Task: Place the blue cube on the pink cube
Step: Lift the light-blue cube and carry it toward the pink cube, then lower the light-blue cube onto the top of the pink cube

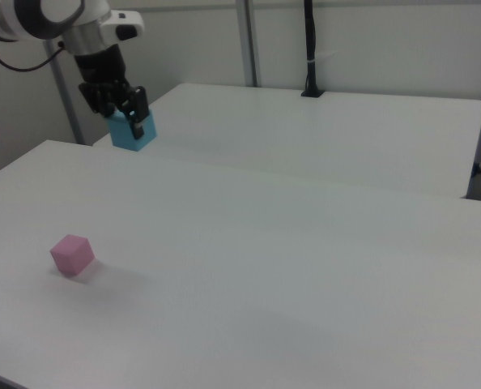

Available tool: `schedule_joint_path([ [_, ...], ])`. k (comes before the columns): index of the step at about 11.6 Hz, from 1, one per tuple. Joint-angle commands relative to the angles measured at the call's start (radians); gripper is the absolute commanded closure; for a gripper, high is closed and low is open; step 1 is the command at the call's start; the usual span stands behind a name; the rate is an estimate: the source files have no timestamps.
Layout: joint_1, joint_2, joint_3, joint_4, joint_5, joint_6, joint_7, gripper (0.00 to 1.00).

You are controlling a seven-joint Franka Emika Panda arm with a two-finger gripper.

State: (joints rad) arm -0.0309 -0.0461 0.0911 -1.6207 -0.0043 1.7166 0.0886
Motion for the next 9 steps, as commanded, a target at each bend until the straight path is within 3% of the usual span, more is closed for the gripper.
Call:
schedule_joint_path([
  [1, -0.004, -0.017, 0.051, -0.057, 0.140, 0.008, 0.045, 0.61],
  [4, -0.007, -0.028, 0.152, -0.145, 0.153, 0.032, 0.062, 0.59],
  [7, -0.006, -0.046, 0.266, -0.296, 0.141, 0.202, 0.143, 0.59],
  [9, 0.000, -0.037, 0.312, -0.364, 0.107, 0.289, 0.203, 0.59],
])
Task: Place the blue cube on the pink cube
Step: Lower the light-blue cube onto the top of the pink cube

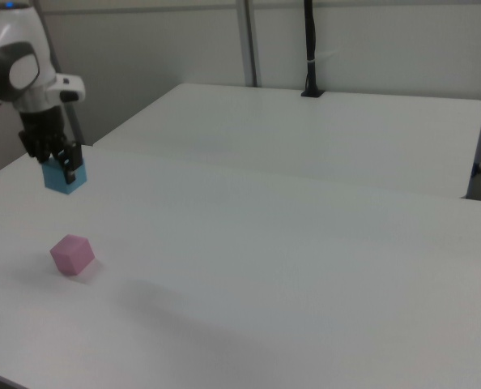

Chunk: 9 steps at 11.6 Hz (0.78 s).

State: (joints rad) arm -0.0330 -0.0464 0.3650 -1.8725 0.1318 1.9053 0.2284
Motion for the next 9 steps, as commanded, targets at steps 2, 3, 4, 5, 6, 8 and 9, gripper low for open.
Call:
schedule_joint_path([
  [2, 0.007, -0.014, 0.077, -0.161, -0.078, 0.185, 0.136, 0.60],
  [3, 0.007, 0.009, 0.090, -0.181, -0.110, 0.217, 0.175, 0.60],
  [4, 0.008, 0.026, 0.095, -0.192, -0.144, 0.239, 0.210, 0.60],
  [5, 0.013, 0.040, 0.098, -0.210, -0.170, 0.262, 0.229, 0.60],
  [6, 0.036, 0.063, 0.100, -0.226, -0.188, 0.290, 0.247, 0.60],
  [8, 0.054, 0.101, 0.100, -0.229, -0.237, 0.291, 0.284, 0.60],
  [9, 0.068, 0.106, 0.100, -0.241, -0.251, 0.293, 0.299, 0.60],
])
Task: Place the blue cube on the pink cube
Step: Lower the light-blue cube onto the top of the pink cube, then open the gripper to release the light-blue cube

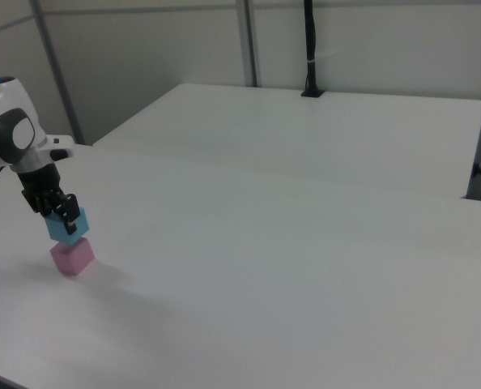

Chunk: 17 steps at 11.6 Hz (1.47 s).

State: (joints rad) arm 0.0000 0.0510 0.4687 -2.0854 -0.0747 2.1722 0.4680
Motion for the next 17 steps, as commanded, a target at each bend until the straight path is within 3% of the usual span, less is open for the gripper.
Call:
schedule_joint_path([
  [1, 0.041, 0.009, -0.004, -0.036, -0.048, 0.027, 0.066, 0.60],
  [7, 0.054, 0.009, -0.004, -0.047, -0.063, 0.027, 0.066, 0.59],
  [9, 0.049, 0.009, -0.004, -0.045, -0.065, 0.026, 0.066, 0.49],
  [11, 0.052, 0.007, -0.004, -0.044, -0.086, 0.018, 0.069, 0.28],
  [12, 0.051, 0.007, -0.004, -0.044, -0.092, 0.018, 0.093, 0.10],
  [13, 0.052, 0.009, -0.004, -0.042, -0.108, 0.017, 0.119, 0.00],
  [17, 0.046, 0.001, -0.004, -0.035, -0.122, -0.006, 0.146, 0.00],
])
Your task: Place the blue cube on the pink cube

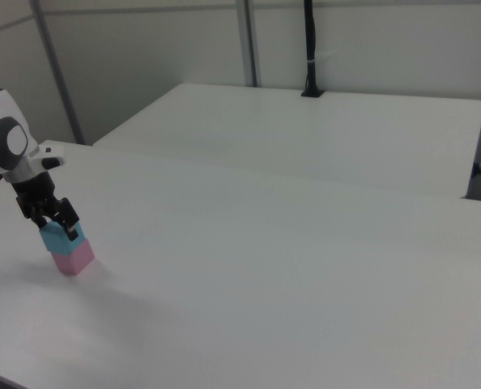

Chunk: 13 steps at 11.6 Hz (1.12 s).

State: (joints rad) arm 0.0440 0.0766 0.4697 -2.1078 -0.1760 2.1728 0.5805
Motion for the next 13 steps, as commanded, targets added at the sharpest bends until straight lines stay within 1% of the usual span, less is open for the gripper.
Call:
schedule_joint_path([
  [1, -0.003, -0.041, -0.005, 0.021, -0.016, -0.069, 0.035, 0.00],
  [3, -0.056, -0.073, -0.006, 0.110, 0.000, -0.180, 0.065, 0.00],
  [5, -0.142, -0.086, -0.008, 0.219, 0.012, -0.299, 0.076, 0.00],
  [6, -0.182, -0.090, -0.013, 0.263, 0.016, -0.339, 0.053, 0.00],
  [7, -0.215, -0.100, -0.031, 0.305, 0.023, -0.372, -0.017, 0.00],
  [8, -0.232, -0.109, -0.080, 0.349, 0.041, -0.427, -0.118, 0.00],
  [10, -0.233, -0.127, -0.205, 0.422, 0.114, -0.468, -0.342, 0.00],
  [11, -0.233, -0.127, -0.248, 0.437, 0.119, -0.461, -0.419, 0.00],
  [13, -0.236, -0.136, -0.313, 0.443, 0.107, -0.458, -0.584, 0.00],
])
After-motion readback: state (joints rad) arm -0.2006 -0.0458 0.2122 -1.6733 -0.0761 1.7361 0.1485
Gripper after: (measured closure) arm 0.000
